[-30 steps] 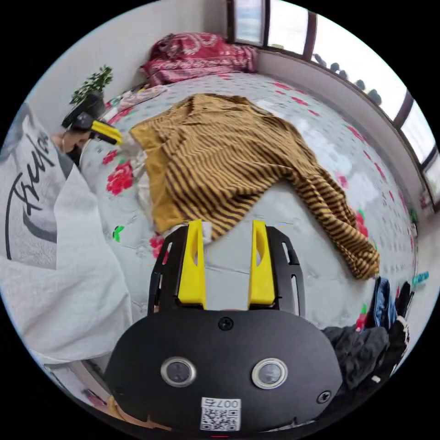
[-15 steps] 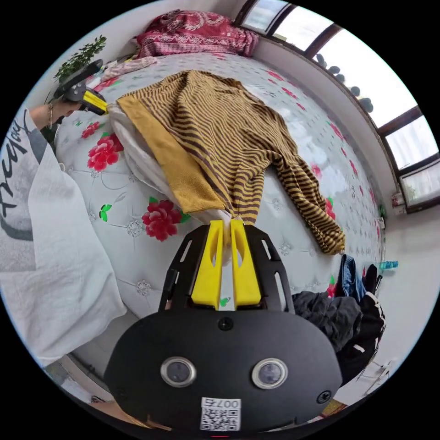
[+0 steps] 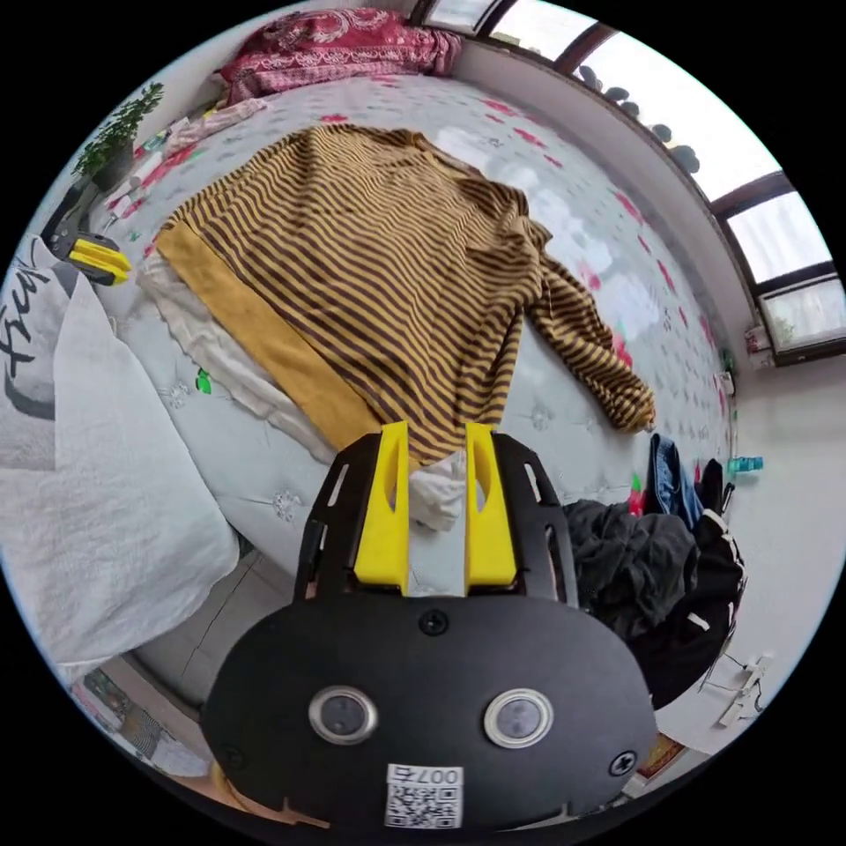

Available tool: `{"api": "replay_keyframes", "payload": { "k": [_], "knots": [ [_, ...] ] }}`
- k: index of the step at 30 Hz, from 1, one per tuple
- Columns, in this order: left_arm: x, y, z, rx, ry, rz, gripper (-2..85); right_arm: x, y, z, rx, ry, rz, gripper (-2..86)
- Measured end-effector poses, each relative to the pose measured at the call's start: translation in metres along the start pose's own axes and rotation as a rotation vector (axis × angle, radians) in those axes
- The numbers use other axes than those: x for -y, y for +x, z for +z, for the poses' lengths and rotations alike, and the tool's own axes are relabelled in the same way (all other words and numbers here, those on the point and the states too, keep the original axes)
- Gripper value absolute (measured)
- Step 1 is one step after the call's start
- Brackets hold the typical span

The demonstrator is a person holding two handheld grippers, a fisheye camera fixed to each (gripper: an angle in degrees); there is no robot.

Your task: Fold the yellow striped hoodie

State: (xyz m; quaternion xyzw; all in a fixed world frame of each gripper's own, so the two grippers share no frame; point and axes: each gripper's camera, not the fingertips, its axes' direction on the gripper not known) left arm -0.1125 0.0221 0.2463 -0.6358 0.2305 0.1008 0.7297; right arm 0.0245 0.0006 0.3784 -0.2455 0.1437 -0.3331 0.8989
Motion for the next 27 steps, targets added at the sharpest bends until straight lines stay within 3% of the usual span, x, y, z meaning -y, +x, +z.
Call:
{"api": "replay_keyframes", "payload": {
  "k": [5,15,19,23,27],
  "knots": [
    [0.017,-0.073,0.014,-0.174,0.008,-0.189,12.8,0.08,-0.031,-0.017,0.32,0.231,-0.171,10.3],
    [0.071,-0.112,0.053,-0.318,0.017,-0.253,2.8,0.148,-0.138,0.052,0.427,0.064,-0.589,8.3],
    [0.07,-0.13,0.004,0.001,0.076,-0.202,1.0,0.147,-0.135,0.062,0.277,0.033,-0.622,2.4],
    [0.066,-0.186,-0.065,0.417,0.099,-0.232,1.1,0.151,-0.118,0.061,0.318,0.004,-0.639,0.8],
    [0.07,-0.246,-0.073,0.451,0.115,-0.335,3.5,0.156,-0.11,0.065,0.358,-0.004,-0.627,1.6]
  ]
}}
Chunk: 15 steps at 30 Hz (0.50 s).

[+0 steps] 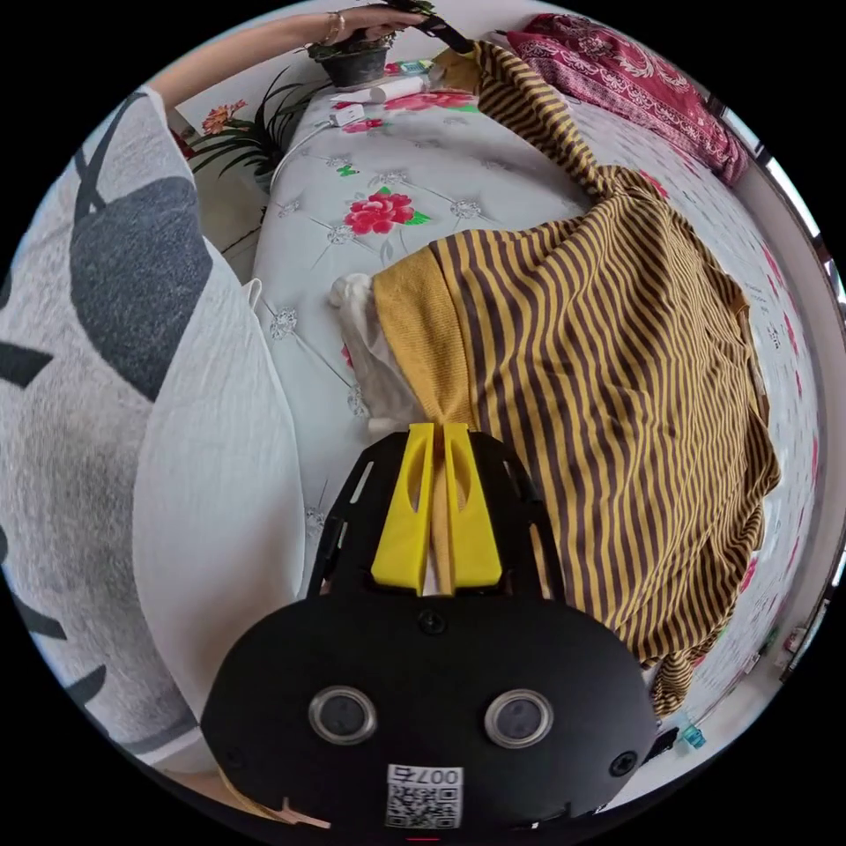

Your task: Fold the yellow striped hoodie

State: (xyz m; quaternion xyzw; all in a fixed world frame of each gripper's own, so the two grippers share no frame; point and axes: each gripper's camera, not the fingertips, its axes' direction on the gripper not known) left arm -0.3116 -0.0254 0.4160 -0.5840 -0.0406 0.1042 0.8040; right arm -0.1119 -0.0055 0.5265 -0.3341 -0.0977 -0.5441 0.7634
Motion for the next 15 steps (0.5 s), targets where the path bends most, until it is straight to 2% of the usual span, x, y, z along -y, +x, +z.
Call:
{"api": "replay_keyframes", "payload": {
  "k": [3,6,10,15],
  "knots": [
    [-0.015,0.003,0.002,-0.094,0.037,-0.046,7.9,-0.011,0.006,-0.014,0.035,0.071,0.028,3.7],
    [-0.06,0.051,-0.012,-0.167,0.12,0.007,9.4,-0.031,0.009,-0.032,0.049,0.197,0.078,5.6],
    [-0.13,0.177,-0.003,-0.439,0.059,0.316,10.1,-0.039,0.002,-0.025,0.047,0.213,0.057,7.6],
    [-0.183,0.255,0.016,-0.397,-0.015,0.445,9.8,-0.025,-0.015,0.0,-0.028,0.184,-0.066,7.0]
  ]
}}
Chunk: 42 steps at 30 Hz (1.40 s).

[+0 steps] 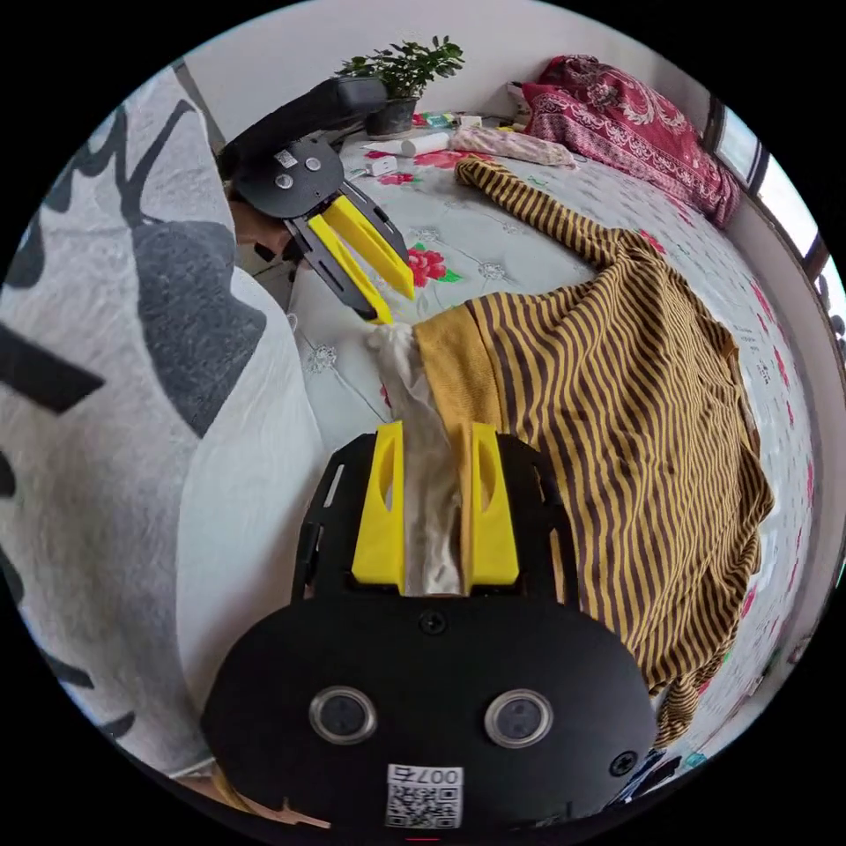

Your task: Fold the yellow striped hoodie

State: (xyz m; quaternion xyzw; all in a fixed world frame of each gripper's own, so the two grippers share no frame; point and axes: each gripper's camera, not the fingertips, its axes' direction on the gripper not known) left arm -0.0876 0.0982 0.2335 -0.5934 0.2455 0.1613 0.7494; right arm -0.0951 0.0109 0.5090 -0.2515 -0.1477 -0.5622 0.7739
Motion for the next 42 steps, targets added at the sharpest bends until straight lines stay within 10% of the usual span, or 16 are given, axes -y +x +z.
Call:
{"api": "replay_keyframes", "payload": {
  "k": [9,20,42],
  "knots": [
    [0.01,-0.003,-0.021,-0.045,0.077,0.013,0.0,-0.002,0.045,-0.001,0.032,0.073,0.201,0.2],
    [0.013,-0.012,-0.029,-0.168,0.145,-0.057,10.1,-0.052,0.164,-0.034,0.171,0.227,0.626,0.4],
    [0.062,-0.043,-0.072,0.015,0.04,-0.043,-0.7,-0.016,0.002,0.069,-0.037,-0.129,-0.096,0.4]
  ]
}}
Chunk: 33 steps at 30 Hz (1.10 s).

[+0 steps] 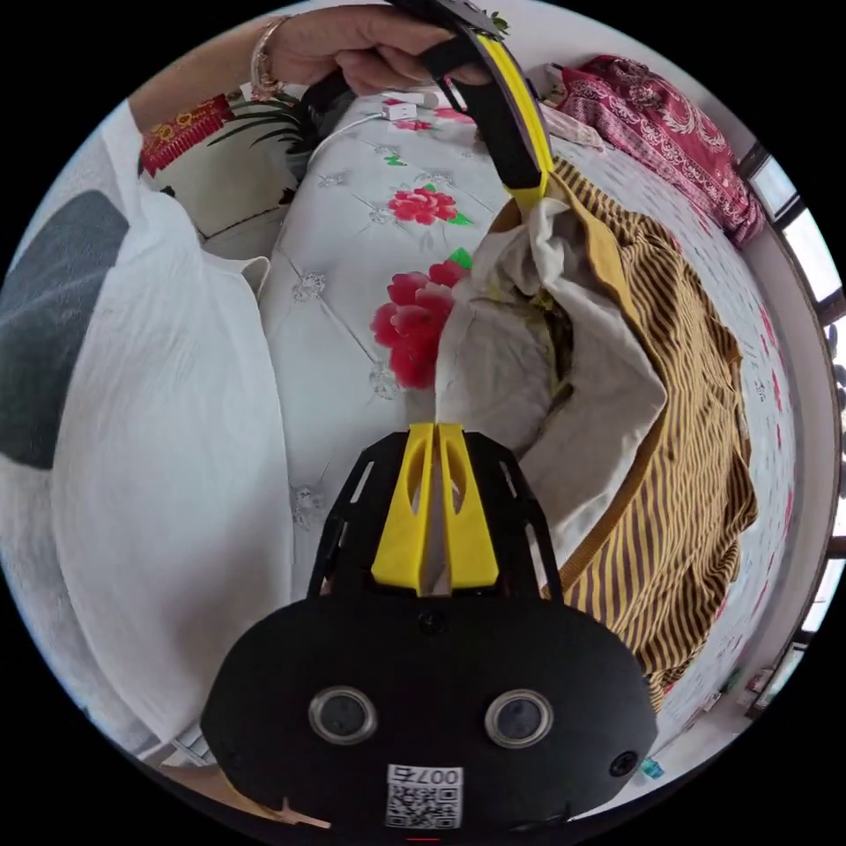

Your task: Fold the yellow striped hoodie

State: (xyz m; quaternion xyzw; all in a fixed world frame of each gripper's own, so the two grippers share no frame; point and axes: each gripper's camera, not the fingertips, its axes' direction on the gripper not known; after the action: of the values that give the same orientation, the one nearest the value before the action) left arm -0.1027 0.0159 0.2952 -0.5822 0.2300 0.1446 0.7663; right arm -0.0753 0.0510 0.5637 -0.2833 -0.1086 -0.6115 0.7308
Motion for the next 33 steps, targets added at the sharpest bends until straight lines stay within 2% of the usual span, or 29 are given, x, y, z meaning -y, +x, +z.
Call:
{"api": "replay_keyframes", "payload": {
  "k": [4,9,13,15,18,20,23,25,27,29,33],
  "knots": [
    [-0.027,-0.021,-0.022,0.024,-0.136,-0.022,-0.6,-0.006,-0.003,-0.032,0.242,0.093,-0.009,0.1],
    [-0.064,-0.042,0.012,-0.034,-0.293,-0.017,0.1,0.002,-0.004,-0.008,0.339,0.101,0.037,1.7],
    [-0.091,-0.052,0.009,-0.05,-0.22,-0.134,4.2,-0.022,-0.009,-0.029,0.314,0.234,0.173,4.0],
    [-0.102,-0.057,0.0,-0.072,-0.146,-0.193,5.7,-0.05,-0.014,-0.047,0.227,0.288,0.259,4.8],
    [-0.109,-0.062,0.004,-0.142,-0.11,-0.239,9.5,-0.113,-0.018,-0.062,0.017,0.272,0.484,6.3],
    [-0.102,-0.06,0.015,-0.164,-0.117,-0.236,11.8,-0.167,-0.015,-0.059,-0.119,0.157,0.699,7.6],
    [-0.082,-0.056,0.023,-0.138,-0.123,-0.226,14.3,-0.215,-0.016,-0.051,-0.213,0.062,0.872,8.4],
    [-0.069,-0.054,0.029,-0.141,-0.131,-0.213,14.4,-0.231,-0.014,-0.042,-0.214,0.029,0.92,8.3],
    [-0.057,-0.052,0.031,-0.066,-0.164,-0.216,12.9,-0.241,-0.008,-0.033,-0.172,0.021,0.968,7.6],
    [-0.044,-0.048,0.03,-0.006,-0.182,-0.17,7.2,-0.248,0.0,-0.024,-0.136,0.022,0.99,5.1],
    [-0.026,-0.052,0.017,-0.031,-0.212,-0.112,1.9,-0.242,0.01,-0.028,-0.07,-0.024,0.944,1.1]
  ]
}}
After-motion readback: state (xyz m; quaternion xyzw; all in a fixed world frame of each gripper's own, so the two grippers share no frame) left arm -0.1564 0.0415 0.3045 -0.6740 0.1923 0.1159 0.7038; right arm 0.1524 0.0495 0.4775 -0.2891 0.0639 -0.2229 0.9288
